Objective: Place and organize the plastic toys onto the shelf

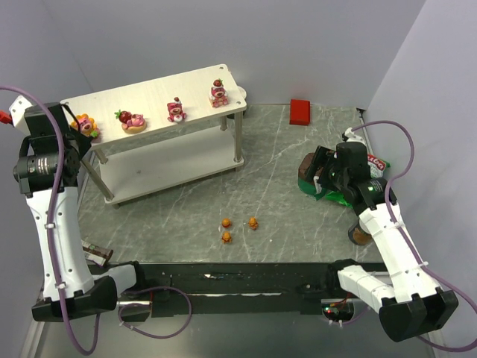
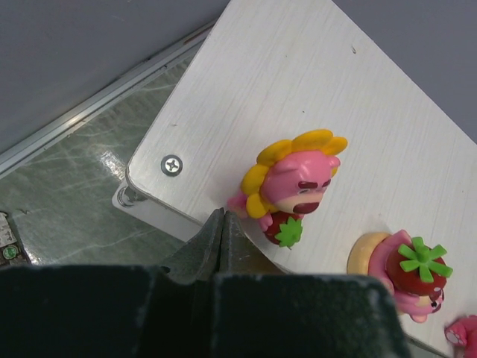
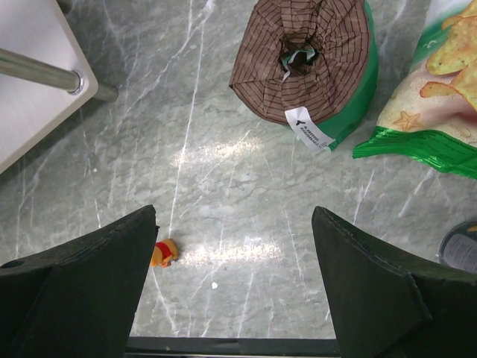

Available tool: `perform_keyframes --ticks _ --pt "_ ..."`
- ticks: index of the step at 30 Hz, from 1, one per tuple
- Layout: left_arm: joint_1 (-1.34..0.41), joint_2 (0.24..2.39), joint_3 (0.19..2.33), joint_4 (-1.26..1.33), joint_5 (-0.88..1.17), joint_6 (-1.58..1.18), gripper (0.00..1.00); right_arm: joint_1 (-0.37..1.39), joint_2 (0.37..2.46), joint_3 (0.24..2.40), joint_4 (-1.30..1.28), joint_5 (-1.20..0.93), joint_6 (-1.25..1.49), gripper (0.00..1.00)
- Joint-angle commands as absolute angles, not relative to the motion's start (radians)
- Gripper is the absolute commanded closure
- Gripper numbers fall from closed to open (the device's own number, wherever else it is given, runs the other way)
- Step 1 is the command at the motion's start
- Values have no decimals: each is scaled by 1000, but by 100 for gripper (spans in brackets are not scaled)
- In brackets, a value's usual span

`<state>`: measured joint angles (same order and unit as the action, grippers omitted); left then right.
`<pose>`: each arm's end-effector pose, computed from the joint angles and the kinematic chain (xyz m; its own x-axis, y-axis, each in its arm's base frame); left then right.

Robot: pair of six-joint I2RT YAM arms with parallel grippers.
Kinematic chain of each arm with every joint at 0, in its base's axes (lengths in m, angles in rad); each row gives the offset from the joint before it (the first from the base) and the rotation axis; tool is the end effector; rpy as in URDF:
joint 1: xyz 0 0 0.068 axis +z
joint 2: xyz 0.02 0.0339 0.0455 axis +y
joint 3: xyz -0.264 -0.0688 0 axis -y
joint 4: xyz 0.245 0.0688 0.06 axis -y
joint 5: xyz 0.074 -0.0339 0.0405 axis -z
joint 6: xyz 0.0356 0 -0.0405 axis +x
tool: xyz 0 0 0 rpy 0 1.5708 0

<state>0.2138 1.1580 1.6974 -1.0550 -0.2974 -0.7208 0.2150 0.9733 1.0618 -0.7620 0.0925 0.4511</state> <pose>0.1810 0.0500 0.4794 -0.0637 -0.6595 -0.7490 -0.6576 0.5923 -0.4656 0.1920 0.0386 0.3449 -0.6103 0.3111 -0.7286 0.1380 0.9474 0.2889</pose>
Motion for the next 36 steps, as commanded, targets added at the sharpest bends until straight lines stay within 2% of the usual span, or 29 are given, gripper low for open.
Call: perform_keyframes --ticks 1,8,36 --pt "219 1132 1693 -1042 -244 -733 99 207 976 1094 -736 106 442 9" --pt "218 1150 1690 -1023 -212 -736 99 207 973 1092 -736 110 442 9" --pt "239 1189 1658 -963 -321 -718 99 207 968 1092 -736 114 440 9"
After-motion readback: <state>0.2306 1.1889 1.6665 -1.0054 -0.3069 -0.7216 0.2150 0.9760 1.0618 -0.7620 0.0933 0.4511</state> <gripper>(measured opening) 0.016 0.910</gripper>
